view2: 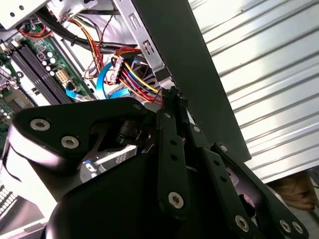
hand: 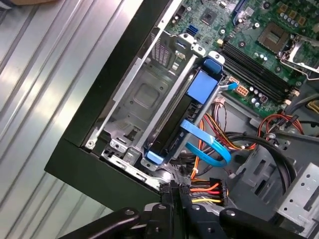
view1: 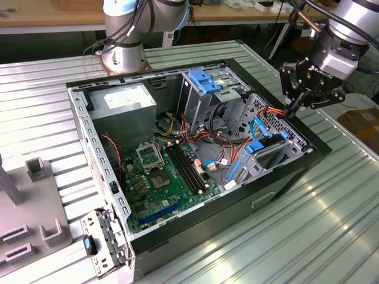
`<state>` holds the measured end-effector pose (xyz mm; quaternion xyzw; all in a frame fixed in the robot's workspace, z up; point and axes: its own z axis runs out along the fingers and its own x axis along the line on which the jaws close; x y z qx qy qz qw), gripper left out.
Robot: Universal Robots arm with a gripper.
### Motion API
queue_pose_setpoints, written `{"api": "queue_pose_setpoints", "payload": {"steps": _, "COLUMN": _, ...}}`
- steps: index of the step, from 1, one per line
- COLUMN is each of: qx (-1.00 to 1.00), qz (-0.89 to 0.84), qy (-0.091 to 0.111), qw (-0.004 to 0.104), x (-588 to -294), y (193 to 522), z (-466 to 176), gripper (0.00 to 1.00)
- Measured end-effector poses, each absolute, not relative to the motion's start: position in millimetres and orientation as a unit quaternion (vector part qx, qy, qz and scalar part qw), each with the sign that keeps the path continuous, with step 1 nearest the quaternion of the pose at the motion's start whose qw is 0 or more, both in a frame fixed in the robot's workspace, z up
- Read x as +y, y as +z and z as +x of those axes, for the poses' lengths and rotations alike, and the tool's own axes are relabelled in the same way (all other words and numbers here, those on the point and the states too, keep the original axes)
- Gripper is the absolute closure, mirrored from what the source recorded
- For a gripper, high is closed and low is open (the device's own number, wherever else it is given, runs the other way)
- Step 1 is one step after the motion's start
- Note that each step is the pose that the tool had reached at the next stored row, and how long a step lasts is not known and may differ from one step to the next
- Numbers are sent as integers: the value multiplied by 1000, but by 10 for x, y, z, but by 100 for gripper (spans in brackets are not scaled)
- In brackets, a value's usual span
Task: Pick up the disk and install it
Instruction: 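Insert the first disk wire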
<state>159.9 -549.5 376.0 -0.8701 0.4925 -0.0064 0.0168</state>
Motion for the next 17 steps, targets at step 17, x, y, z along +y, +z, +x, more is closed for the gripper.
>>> {"api": "queue_pose_setpoints", "payload": {"steps": 17, "qx": 607, "qz": -795, "qy": -9, "qw": 16, "x": -5494, "y": 3745, "z": 1487, "gripper": 84}}
